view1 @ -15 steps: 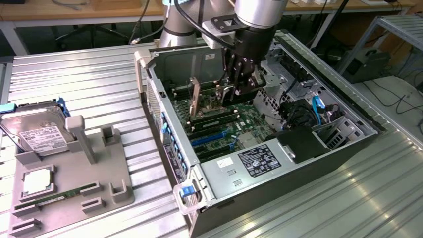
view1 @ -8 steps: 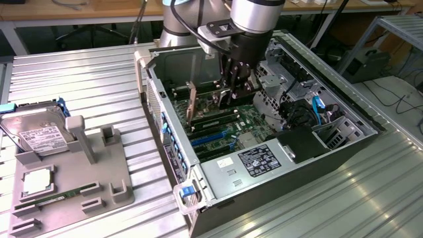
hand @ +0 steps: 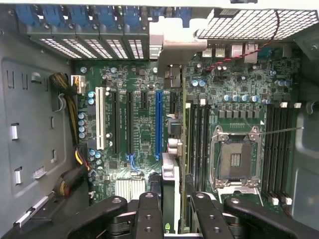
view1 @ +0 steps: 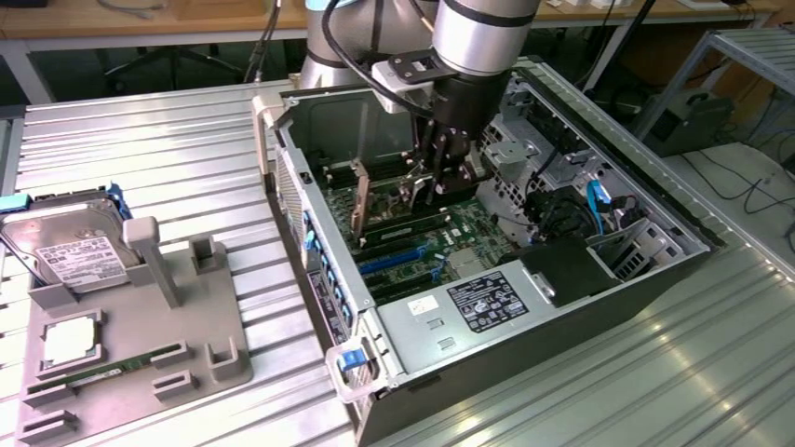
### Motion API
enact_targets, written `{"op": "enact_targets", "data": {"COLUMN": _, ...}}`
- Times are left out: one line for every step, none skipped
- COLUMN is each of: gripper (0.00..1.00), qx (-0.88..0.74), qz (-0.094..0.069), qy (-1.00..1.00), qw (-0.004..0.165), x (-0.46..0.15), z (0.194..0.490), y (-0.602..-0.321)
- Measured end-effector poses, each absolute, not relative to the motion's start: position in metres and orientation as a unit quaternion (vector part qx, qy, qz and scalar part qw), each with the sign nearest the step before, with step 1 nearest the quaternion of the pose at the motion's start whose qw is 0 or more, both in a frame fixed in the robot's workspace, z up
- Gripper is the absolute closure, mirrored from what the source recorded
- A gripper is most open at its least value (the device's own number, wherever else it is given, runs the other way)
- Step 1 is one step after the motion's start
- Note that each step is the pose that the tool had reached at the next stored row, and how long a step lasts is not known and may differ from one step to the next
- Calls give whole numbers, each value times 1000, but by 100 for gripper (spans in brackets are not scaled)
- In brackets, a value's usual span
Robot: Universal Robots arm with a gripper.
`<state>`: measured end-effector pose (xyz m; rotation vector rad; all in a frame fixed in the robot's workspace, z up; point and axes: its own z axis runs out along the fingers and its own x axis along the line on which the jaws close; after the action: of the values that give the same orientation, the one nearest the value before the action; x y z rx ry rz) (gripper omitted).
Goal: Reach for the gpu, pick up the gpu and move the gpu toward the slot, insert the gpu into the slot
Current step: 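Insert the gpu into the slot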
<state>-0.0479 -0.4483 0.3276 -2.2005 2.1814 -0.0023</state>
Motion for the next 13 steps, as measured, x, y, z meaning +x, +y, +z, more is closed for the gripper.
{"op": "enact_targets", "data": {"gripper": 73, "qx": -710, "qz": -1, "qy": 704, "qw": 22, "x": -48, "z": 326, "y": -448}}
{"op": "enact_targets", "data": {"gripper": 73, "qx": -710, "qz": -1, "qy": 704, "qw": 22, "x": -48, "z": 324, "y": -449}}
{"op": "enact_targets", "data": {"gripper": 73, "qx": -710, "qz": -1, "qy": 704, "qw": 22, "x": -48, "z": 323, "y": -449}}
{"op": "enact_targets", "data": {"gripper": 73, "qx": -710, "qz": -1, "qy": 704, "qw": 22, "x": -48, "z": 321, "y": -449}}
{"op": "enact_targets", "data": {"gripper": 73, "qx": -710, "qz": -1, "qy": 704, "qw": 21, "x": -49, "z": 319, "y": -449}}
{"op": "enact_targets", "data": {"gripper": 73, "qx": -710, "qz": -1, "qy": 704, "qw": 22, "x": -50, "z": 318, "y": -449}}
{"op": "enact_targets", "data": {"gripper": 73, "qx": -710, "qz": -1, "qy": 704, "qw": 21, "x": -51, "z": 316, "y": -449}}
{"op": "enact_targets", "data": {"gripper": 73, "qx": -710, "qz": -1, "qy": 704, "qw": 22, "x": -52, "z": 315, "y": -449}}
{"op": "enact_targets", "data": {"gripper": 73, "qx": -710, "qz": -1, "qy": 704, "qw": 22, "x": -52, "z": 314, "y": -449}}
{"op": "enact_targets", "data": {"gripper": 73, "qx": -710, "qz": -1, "qy": 704, "qw": 22, "x": -52, "z": 313, "y": -449}}
{"op": "enact_targets", "data": {"gripper": 73, "qx": -710, "qz": -1, "qy": 704, "qw": 22, "x": -52, "z": 311, "y": -450}}
{"op": "enact_targets", "data": {"gripper": 73, "qx": -710, "qz": -1, "qy": 704, "qw": 22, "x": -52, "z": 310, "y": -451}}
{"op": "enact_targets", "data": {"gripper": 73, "qx": -710, "qz": -1, "qy": 704, "qw": 22, "x": -52, "z": 308, "y": -451}}
